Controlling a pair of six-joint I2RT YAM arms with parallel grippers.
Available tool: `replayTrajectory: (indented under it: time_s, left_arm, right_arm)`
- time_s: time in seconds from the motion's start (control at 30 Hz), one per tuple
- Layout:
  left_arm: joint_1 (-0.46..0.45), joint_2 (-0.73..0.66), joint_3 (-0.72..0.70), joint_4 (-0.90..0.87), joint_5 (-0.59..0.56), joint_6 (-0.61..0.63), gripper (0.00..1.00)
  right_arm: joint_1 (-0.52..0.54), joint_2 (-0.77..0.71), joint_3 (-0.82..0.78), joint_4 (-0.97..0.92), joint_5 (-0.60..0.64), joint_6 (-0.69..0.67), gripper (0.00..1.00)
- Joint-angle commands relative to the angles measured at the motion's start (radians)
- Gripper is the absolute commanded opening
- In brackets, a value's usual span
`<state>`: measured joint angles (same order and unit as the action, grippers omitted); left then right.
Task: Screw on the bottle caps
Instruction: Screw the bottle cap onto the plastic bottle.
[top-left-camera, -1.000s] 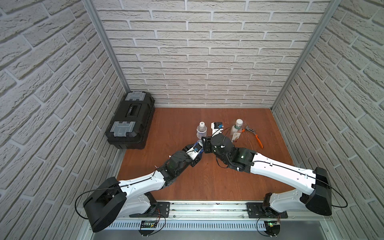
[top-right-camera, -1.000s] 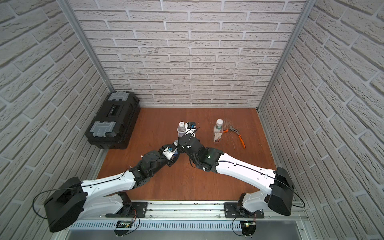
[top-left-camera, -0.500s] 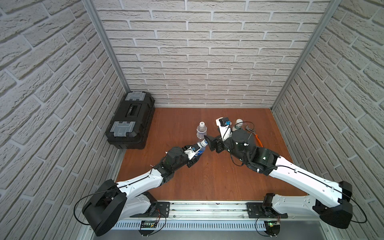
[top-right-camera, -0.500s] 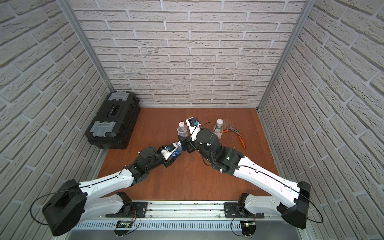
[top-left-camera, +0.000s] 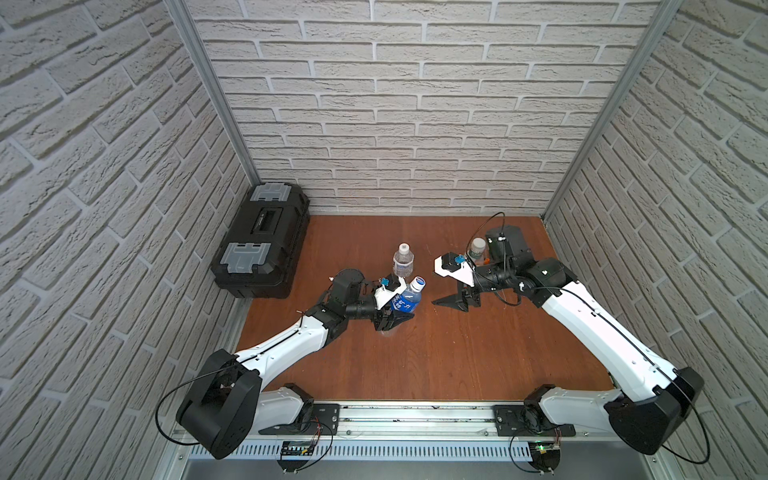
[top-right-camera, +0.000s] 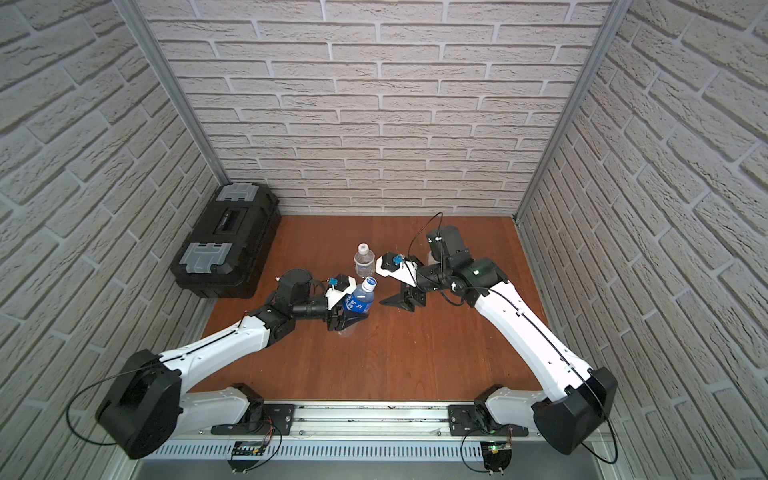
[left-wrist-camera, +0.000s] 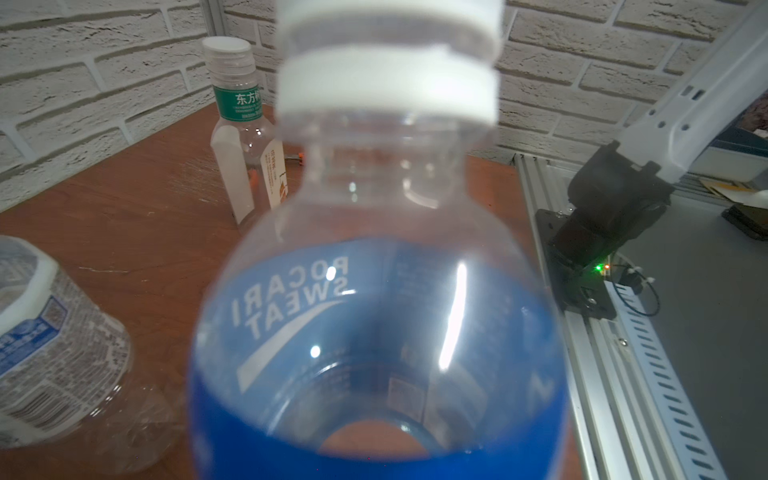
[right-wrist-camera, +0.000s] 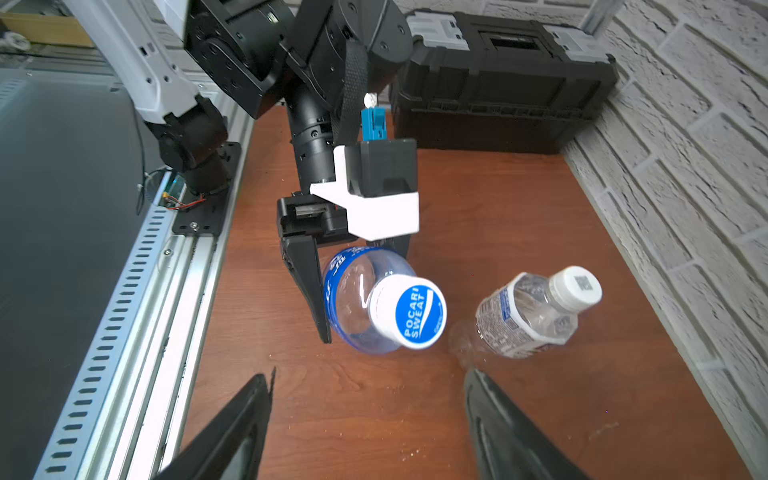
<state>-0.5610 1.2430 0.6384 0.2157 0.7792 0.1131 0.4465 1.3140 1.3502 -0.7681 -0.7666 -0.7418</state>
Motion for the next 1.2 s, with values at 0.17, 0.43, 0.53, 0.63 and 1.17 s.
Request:
replayTrajectory:
  time_s: [0.17, 0.43, 0.53, 0.63, 1.17]
  left_arm:
    - [-0.023, -0.003, 0.051, -0.022, 0.057, 0.038, 0.59]
    - [-0.037, -0.006, 0.041, 0.045, 0.037, 0.024, 0.59]
    - [-0.043, -0.019, 0.039, 0.053, 0.039, 0.021, 0.59]
    - [-0.048, -0.038, 0.036, 0.05, 0.031, 0.025, 0.59]
    - [-0.057, -0.04, 0.035, 0.04, 0.008, 0.029, 0.59]
  right_arm:
    - [-0.013, 0.149, 0.164, -0.121, -0.206, -0.152, 0.67]
    - [-0.012, 0.189, 0.186, -0.128, -0.231, -0.121, 0.59]
    - [-0.014, 0.201, 0.19, -0.157, -0.213, -0.136, 0.6]
    - [-0.014, 0.206, 0.194, -0.164, -0.231, -0.138, 0.59]
    - [-0.014, 0.209, 0.196, -0.136, -0.271, -0.09, 0.46]
